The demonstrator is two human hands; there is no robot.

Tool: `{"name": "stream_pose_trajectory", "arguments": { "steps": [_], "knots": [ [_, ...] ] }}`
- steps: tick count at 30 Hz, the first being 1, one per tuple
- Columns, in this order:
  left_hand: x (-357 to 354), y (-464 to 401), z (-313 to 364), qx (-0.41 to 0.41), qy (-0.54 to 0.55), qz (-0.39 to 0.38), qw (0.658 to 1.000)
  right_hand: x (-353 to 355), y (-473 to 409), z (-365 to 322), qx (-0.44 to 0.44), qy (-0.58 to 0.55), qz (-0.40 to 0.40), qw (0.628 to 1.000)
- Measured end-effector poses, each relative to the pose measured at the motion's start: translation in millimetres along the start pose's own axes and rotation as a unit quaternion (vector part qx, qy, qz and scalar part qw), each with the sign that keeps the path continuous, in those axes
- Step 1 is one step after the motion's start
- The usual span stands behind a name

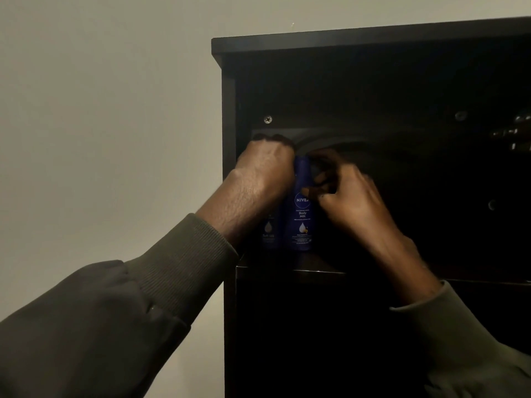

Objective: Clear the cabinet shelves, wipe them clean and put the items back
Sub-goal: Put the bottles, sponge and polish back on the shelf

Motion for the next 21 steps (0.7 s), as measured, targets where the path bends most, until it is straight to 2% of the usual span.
{"name": "stream_pose_trajectory", "arguments": {
  "steps": [7,13,21],
  "knots": [
    [0,0,0,-0.004,0.006,0.005,1.0,-2,-1,-2,0.0,0.008,0.016,1.0],
    [2,6,3,-0.02,0.017,0.009,1.0,-5,7,1,-0.008,0.017,-0.037,0.999],
    [0,6,0,-0.034,0.012,0.028,0.999,-11,12,2,-0.028,0.024,-0.039,0.999]
  ]
}}
Point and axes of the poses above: each hand's wrist, its own y-axis away from the middle knuckle, its own x-axis out of the back of the hand, z = x × y, the point moved 7 cm from there along -y, towards the middle knuckle, and after that the axes turned 2 degrees about y, right-handed, at the moved point
